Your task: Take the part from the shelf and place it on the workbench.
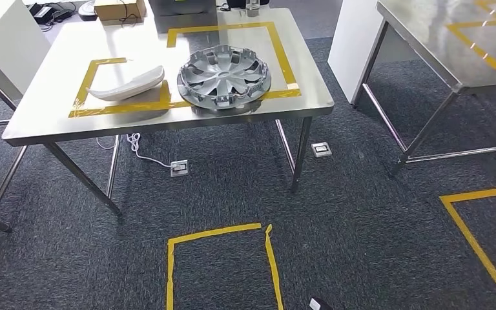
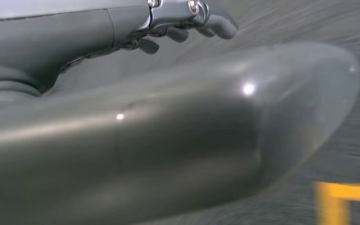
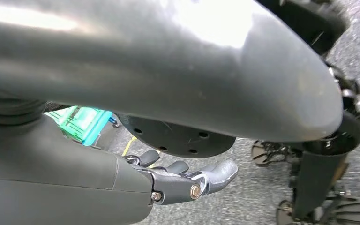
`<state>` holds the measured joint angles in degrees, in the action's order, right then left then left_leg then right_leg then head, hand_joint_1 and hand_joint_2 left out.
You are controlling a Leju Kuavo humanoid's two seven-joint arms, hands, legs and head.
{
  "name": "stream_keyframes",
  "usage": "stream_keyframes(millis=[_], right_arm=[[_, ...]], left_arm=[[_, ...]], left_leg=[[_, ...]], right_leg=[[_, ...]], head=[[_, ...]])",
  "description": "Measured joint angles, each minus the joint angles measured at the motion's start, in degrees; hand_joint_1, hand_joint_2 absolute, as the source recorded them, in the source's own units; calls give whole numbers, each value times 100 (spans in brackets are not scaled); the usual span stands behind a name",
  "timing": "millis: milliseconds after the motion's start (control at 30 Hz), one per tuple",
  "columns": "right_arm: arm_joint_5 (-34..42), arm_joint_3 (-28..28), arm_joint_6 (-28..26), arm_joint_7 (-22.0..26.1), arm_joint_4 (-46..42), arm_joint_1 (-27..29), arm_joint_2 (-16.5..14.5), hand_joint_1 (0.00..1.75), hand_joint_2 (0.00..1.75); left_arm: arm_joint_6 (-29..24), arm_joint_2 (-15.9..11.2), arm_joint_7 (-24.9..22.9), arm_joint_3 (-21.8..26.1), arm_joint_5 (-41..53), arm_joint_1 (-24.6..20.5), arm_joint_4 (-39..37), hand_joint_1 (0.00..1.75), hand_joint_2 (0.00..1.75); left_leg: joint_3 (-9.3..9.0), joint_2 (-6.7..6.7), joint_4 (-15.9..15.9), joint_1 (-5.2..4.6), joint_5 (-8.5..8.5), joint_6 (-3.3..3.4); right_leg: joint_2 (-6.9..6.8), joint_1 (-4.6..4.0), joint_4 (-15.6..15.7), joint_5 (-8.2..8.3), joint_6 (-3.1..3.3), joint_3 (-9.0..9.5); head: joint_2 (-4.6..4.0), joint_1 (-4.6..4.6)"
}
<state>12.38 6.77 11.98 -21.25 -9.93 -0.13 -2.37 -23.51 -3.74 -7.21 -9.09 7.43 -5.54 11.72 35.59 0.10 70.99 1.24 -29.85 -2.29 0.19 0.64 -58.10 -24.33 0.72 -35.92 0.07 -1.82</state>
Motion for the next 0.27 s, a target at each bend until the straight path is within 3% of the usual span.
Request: stream_keyframes(millis=[67, 100, 133, 200, 267], right_arm=[[-2, 13, 7, -10, 0, 0, 8, 0, 0], [-21, 16, 17, -13, 0, -6, 12, 0, 0], [-52, 18, 28, -12, 0, -11, 15, 0, 0], [-130, 12, 44, 32, 2, -9, 16, 0, 0], [-189, 1, 45, 98, 3, 8, 14, 0, 0]], left_arm=[[-66, 61, -121, 417, -286, 153, -32, 0, 0], [-72, 96, -151, 575, -323, 193, -47, 0, 0], [-72, 123, -175, 693, -342, 231, -64, 0, 0], [-74, 168, -193, 878, -384, 329, -104, 0, 0], [-77, 195, -169, 992, -421, 396, -129, 0, 0]], left_leg=[[-642, -21, -822, 10, -94, -3], [-832, -32, -1122, -9, -189, 29], [-901, -41, -1274, -50, -244, 82], [-816, -13, -1307, -99, -172, 227], [-736, 20, -1312, -113, -86, 326]], right_leg=[[-46, -2, -31, 97, -84, -102], [-73, 2, -41, 142, -127, -125], [-95, 19, -37, 189, -168, -136], [-107, 75, -39, 239, -251, -152], [-97, 102, -147, 78, -297, -207]], head=[[0, -14], [0, -26], [0, -40], [0, -46], [0, -52]])
